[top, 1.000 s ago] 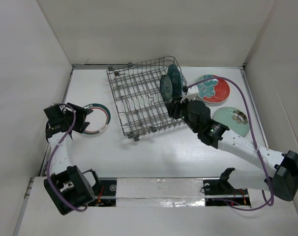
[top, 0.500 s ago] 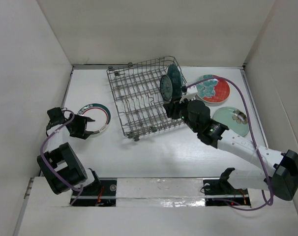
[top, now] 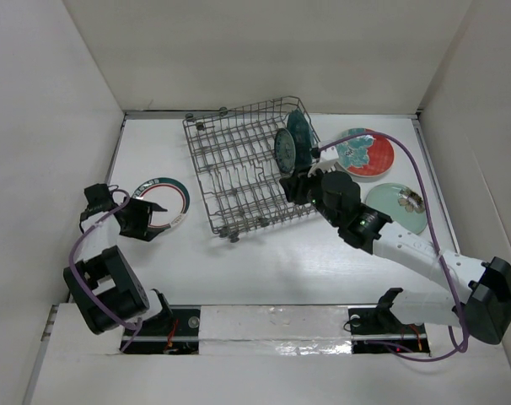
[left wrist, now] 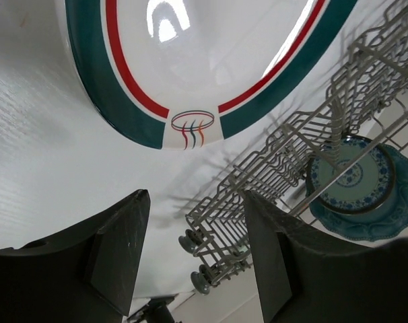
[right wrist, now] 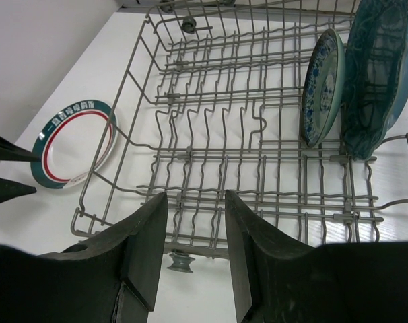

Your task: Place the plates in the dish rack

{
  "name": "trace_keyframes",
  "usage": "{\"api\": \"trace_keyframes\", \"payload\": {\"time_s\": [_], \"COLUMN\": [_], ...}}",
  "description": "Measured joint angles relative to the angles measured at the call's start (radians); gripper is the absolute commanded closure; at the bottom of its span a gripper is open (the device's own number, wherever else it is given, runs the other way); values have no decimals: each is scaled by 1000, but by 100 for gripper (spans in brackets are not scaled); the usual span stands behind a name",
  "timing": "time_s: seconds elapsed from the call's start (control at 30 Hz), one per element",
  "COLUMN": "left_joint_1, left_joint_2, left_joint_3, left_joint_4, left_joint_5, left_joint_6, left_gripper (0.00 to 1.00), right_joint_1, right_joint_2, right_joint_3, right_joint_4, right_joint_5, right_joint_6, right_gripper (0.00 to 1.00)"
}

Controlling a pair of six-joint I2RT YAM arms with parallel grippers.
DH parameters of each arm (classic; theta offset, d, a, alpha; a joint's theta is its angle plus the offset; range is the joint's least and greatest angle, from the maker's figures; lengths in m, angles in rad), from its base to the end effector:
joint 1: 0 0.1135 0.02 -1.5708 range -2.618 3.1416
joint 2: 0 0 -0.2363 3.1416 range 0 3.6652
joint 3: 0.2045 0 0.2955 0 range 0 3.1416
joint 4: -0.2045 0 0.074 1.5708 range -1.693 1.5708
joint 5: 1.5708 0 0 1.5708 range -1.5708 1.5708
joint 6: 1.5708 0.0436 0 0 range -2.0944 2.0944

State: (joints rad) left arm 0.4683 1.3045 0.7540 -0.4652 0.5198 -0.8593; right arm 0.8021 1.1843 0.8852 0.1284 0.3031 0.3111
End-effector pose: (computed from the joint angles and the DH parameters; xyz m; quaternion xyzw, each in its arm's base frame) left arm 0.2728 0.1137 0.1462 -0.5172 0.7755 -0.2939 0.2117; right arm 0.2451 0.2347 0.2848 -0.0894 0.7570 0.2384 0.6017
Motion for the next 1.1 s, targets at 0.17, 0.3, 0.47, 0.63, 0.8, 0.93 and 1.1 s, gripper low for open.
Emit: {"api": "trace_keyframes", "payload": {"time_s": [0.17,0.3,0.47,0.63,0.8,0.93,1.1], "left_joint_1": [-8,-8,-8,-8,-8,-8,-8], "left_joint_2": [82,91,83,98,113,151,187], "left_joint_3": [5,5,5,3,-22,-23,-23], "left_joint_4": [-19,-34,-34,-39,-39,-29,2], "left_joint_5": [2,2,2,2,2,2,3], "left_joint_6": [-6,-18,-31,-64,-93,-113,-135], "left_gripper": [46,46,46,47,47,47,49], "right_joint_1": [-11,-16,-16,-16,-16,-16,-16], "right_joint_2": [0,0,0,0,0,0,5], "right_joint_3": [0,0,0,0,0,0,0], "right_joint_4": [0,0,-1,-1,-1,-1,-1], "right_joint_5": [-12,-18,-26,-27,-27,-28,-32], "right_joint_6": [3,5,8,8,8,8,8], "right_gripper": [55,55,55,54,55,54,54]}}
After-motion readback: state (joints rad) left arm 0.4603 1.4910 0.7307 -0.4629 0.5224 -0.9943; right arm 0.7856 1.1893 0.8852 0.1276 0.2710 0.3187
